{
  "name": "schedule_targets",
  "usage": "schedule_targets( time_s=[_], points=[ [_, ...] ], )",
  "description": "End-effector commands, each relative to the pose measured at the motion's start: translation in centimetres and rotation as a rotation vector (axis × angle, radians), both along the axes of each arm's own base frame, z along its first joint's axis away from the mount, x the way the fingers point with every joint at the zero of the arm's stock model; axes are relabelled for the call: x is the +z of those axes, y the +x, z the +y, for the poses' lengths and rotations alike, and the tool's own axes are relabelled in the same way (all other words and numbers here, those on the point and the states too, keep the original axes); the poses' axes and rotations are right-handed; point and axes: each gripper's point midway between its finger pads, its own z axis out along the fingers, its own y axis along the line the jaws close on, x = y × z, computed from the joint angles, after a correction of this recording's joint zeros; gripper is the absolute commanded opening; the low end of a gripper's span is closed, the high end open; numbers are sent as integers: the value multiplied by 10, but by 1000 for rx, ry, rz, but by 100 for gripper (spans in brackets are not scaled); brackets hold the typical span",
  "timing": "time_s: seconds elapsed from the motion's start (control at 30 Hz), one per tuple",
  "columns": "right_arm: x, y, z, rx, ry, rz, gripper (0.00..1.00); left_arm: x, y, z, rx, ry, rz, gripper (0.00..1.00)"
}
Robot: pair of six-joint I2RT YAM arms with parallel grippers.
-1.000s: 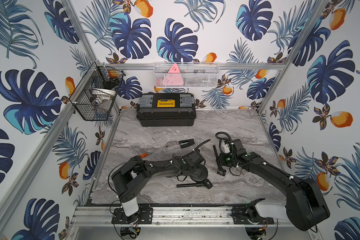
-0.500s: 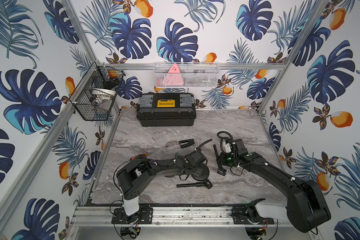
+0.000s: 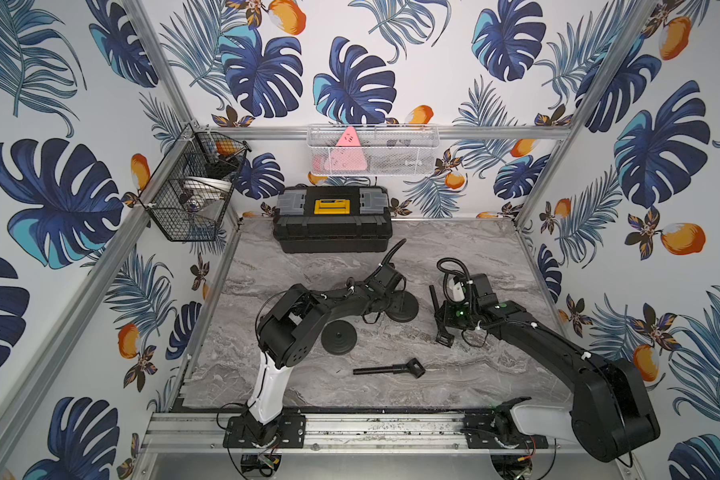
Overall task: Assemble a microphone stand
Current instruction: Move the microphone stand base to the center of the board, then adjust the microphone stand pole.
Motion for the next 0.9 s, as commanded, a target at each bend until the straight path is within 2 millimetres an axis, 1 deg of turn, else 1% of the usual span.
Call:
schedule_targets(
  time_s=[0.0,0.03,0.07,0.1,0.17,0.27,0.37,0.43,0.47,0.53,0.57,0.6,0.7,0.77,0.8,0.87],
  points=[
    [10,6,-2,6,-5,-29,16,1,-14,6,-38,25,38,69],
    [17,9,-2,7,-6,-57,16,16,-15,3,-51,-10,3,73],
    [26,13,-2,8,-2,-98,16,35,-15,-2,-81,-49,-48,92],
    [35,17,-2,9,6,-138,16,54,-17,-5,-116,-76,-96,99],
    [57,28,-1,8,24,-241,15,106,-17,-8,-175,-130,-231,99],
    [91,47,5,28,50,-400,15,178,-17,3,-192,-174,-433,99],
    [131,62,13,99,45,-604,11,234,-20,18,-166,-226,-554,99],
    [161,69,20,162,32,-782,7,261,-24,28,-137,-275,-578,99],
    [176,68,25,219,16,-878,7,274,-27,34,-120,-299,-588,99],
    [197,65,35,339,-43,-1067,9,292,-34,46,-89,-316,-599,99],
    [202,63,41,406,-85,-1143,9,297,-38,52,-76,-311,-600,99],
    [210,62,46,467,-144,-1258,8,303,-41,60,-53,-305,-602,99],
    [226,53,62,660,-361,-1589,8,317,-49,81,-3,-327,-612,99],
    [239,51,70,726,-502,-1777,7,324,-50,100,53,-365,-603,99],
    [244,53,74,743,-557,-1859,7,328,-51,109,69,-398,-591,99],
    [261,51,84,781,-698,-2054,4,338,-55,121,74,-435,-575,99]
  ],
)
